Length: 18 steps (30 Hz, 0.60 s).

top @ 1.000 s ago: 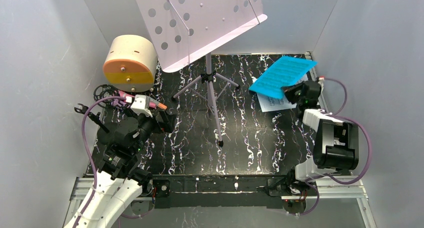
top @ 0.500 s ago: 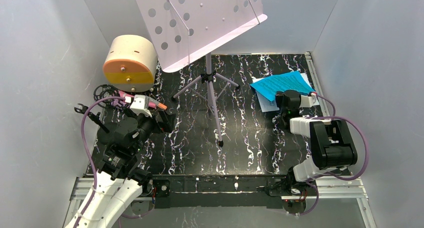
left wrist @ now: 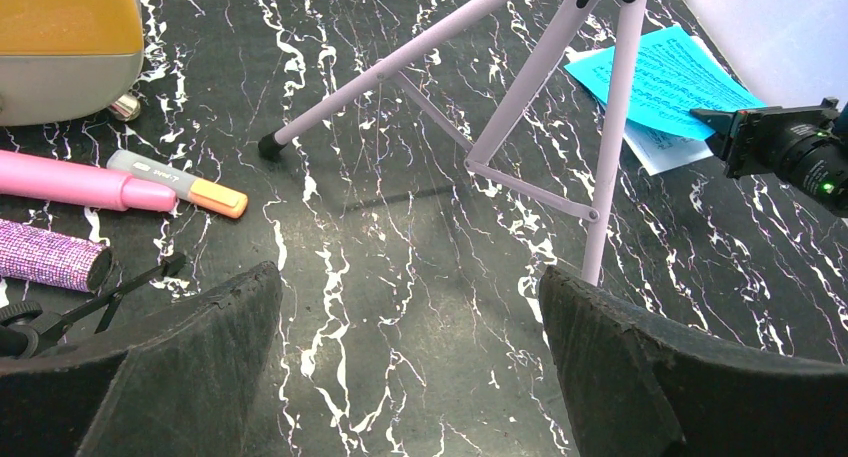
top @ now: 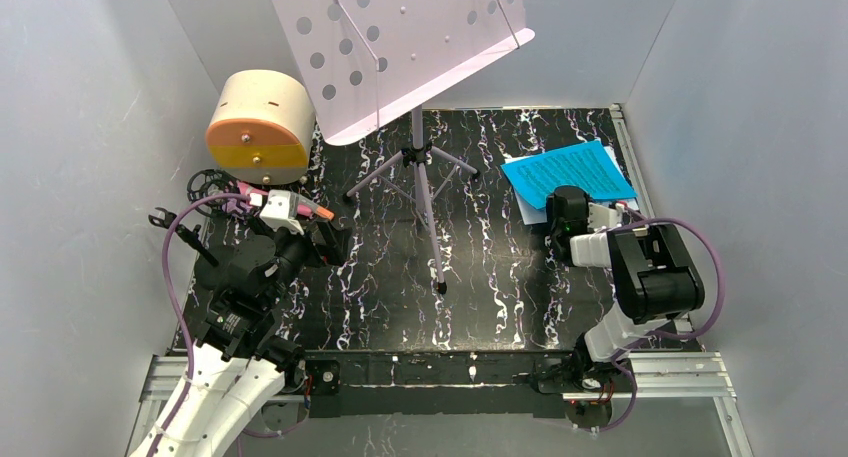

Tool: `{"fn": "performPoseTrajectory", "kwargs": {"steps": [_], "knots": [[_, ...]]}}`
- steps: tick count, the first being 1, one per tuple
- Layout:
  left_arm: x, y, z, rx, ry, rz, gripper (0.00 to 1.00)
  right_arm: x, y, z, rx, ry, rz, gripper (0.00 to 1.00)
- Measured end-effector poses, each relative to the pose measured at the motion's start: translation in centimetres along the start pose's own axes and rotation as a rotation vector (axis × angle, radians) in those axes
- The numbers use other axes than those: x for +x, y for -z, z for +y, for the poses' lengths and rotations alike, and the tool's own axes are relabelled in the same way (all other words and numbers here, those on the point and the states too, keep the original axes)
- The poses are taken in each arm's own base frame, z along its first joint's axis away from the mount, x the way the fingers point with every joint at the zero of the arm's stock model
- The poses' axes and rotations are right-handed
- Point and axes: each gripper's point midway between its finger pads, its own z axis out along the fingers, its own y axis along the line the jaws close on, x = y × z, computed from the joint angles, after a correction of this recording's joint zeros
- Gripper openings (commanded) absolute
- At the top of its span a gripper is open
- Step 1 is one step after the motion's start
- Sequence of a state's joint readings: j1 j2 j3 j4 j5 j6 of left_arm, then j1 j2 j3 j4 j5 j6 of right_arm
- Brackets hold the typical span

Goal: Pack up the instrument practice props
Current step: Place the sheet music at the center of the board.

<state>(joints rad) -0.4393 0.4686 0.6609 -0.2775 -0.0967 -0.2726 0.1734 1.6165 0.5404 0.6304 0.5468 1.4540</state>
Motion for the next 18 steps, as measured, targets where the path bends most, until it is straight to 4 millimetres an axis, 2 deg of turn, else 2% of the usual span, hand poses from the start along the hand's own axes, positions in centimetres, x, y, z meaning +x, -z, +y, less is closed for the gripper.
{"fn": "performPoseTrajectory", "kwargs": {"steps": [6, 13, 18], "knots": [[0.0, 0.0, 0.0, 0.000, 0.000, 0.000, 0.98, 0.6, 0.0, -1.2, 0.046, -0.038, -0.004, 0.10], [0.0, 0.0, 0.1, -0.002, 0.001, 0.000, 0.98, 0.4, 0.0, -2.4, 0.110, -0.099, -0.061, 0.07], [0.0, 0.0, 0.1, -0.001, 0.001, 0.001, 0.98, 0.2, -0.3, -1.9, 0.125, -0.130, -0.105, 0.06]]}}
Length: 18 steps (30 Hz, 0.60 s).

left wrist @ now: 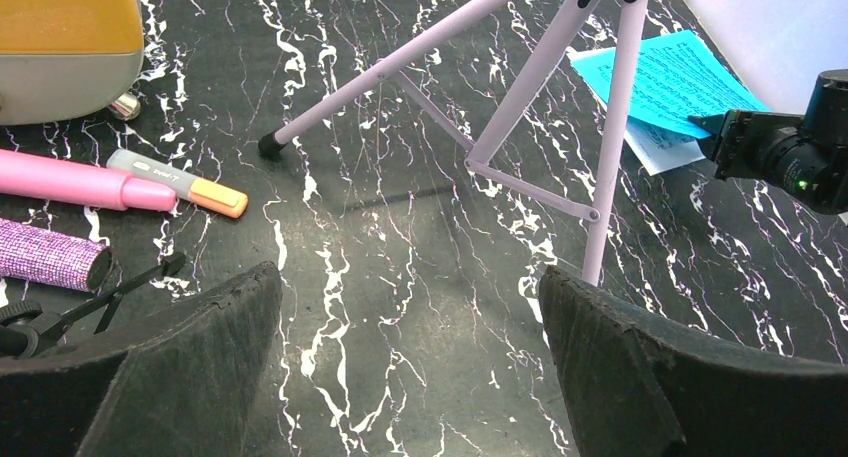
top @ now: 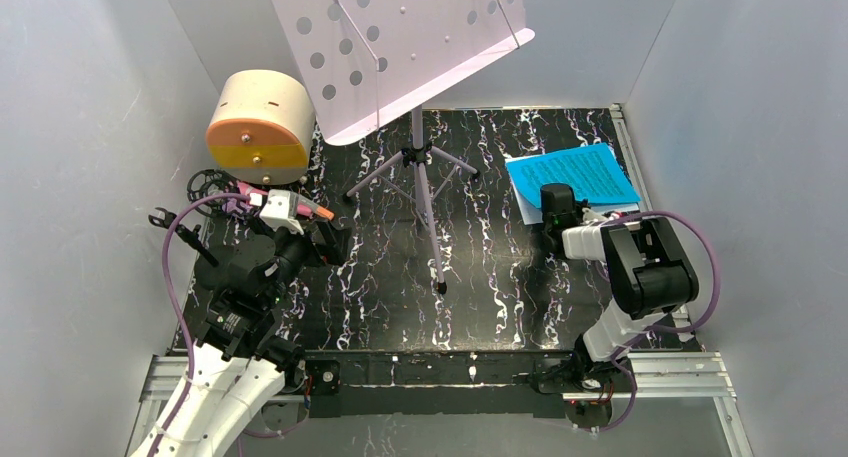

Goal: Pack up the instrument practice props
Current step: Place the sheet music at the center of the board.

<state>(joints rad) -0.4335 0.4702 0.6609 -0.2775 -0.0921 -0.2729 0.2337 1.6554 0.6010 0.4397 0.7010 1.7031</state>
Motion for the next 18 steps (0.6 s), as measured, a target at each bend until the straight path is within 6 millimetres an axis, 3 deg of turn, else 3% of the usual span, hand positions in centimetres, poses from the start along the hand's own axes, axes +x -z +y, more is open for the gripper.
{"fn": "performPoseTrajectory", "kwargs": {"steps": [6, 18], "knots": [[0.0, 0.0, 0.0, 0.002, 0.000, 0.001, 0.98, 0.5, -0.5, 0.6, 0.008, -0.026, -0.020, 0.12], [0.0, 0.0, -0.1, 0.003, 0.000, 0.002, 0.98, 1.7, 0.3, -1.1, 0.058, 0.013, 0.001, 0.61]]}}
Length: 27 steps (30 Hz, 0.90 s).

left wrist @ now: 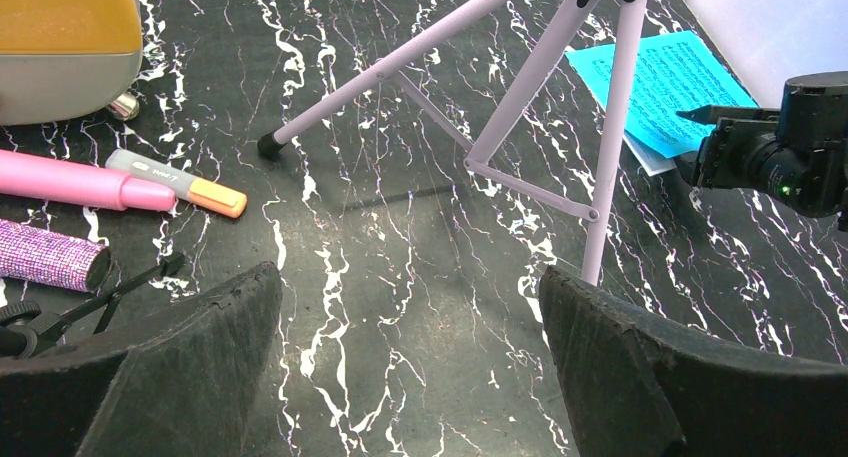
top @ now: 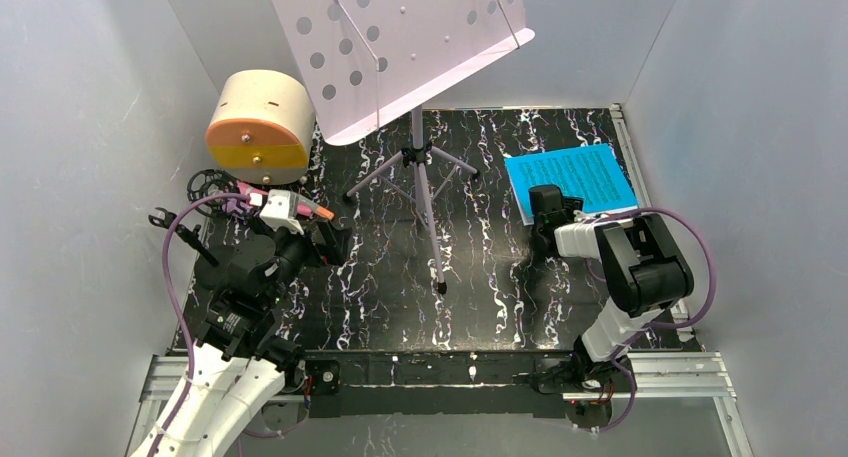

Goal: Pack up the instrument practice props
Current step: Place the sheet music at the center of the board, then adjust the music stand at the center of the board.

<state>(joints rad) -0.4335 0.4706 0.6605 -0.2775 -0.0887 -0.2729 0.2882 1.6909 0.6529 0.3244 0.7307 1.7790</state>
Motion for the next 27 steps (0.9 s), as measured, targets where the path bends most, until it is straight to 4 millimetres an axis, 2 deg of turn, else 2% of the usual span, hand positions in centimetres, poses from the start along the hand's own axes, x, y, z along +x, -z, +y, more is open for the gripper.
{"fn": "performPoseTrajectory", "kwargs": {"steps": [3, 8, 20, 24, 27], "knots": [[0.0, 0.0, 0.0, 0.000, 0.000, 0.000, 0.98, 0.4, 0.8, 0.0, 0.005, 0.021, 0.008, 0.71], [0.0, 0.0, 0.0, -0.001, 0.001, 0.000, 0.98, 0.6, 2.4, -0.3, 0.034, 0.070, 0.020, 0.80], [0.6, -0.5, 0.0, 0.003, 0.007, 0.029, 0.99, -0.9, 6.5, -1.8, 0.055, 0.197, 0.098, 0.85], [1.4, -0.9, 0.1, 0.002, 0.007, 0.058, 0.99, -1.0, 8.0, -2.4, -0.016, 0.333, 0.168, 0.86], [1.8, -1.1, 0.1, 0.003, 0.007, 0.077, 0.98, 0.0, 9.3, -2.0, -0.132, 0.497, 0.263, 0.85]]}}
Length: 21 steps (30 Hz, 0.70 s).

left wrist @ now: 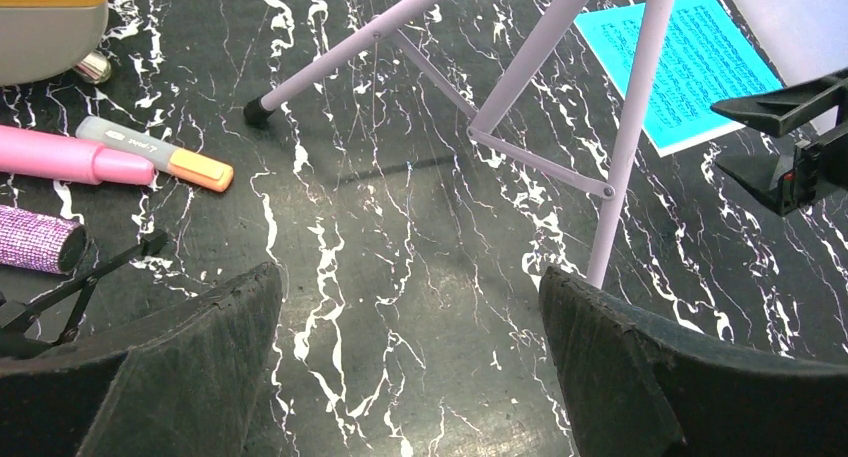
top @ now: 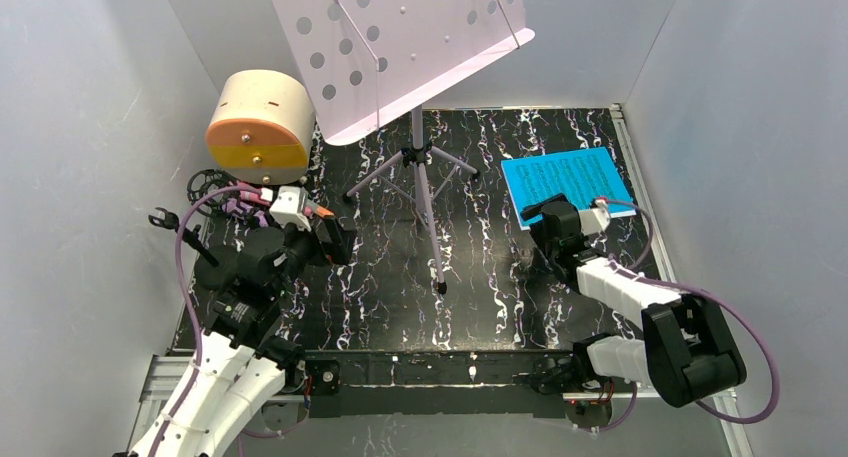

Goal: Pack up the instrument practice props
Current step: Adjust the music stand at the center of the board.

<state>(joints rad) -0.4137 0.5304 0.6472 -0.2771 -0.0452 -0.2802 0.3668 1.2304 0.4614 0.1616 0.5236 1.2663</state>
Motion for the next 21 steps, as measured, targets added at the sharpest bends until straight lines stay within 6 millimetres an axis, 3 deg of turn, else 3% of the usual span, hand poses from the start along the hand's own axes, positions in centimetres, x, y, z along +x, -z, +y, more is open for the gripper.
{"fn": "performPoseTrajectory", "kwargs": {"steps": [6, 16, 21], "knots": [[0.6, -0.6, -0.2, 0.015, 0.003, 0.032, 0.99, 2.7, 2.4, 4.8, -0.325, 0.304, 0.160, 0.86], [1.1, -2.3, -1.1, 0.075, 0.013, 0.079, 0.99, 9.0, 9.9, 11.9, -0.893, 0.682, 0.297, 0.87], [0.5, -3.0, -1.7, 0.105, 0.005, 0.073, 0.98, 10.0, 12.3, 16.3, -1.149, 0.806, 0.268, 0.87]]}}
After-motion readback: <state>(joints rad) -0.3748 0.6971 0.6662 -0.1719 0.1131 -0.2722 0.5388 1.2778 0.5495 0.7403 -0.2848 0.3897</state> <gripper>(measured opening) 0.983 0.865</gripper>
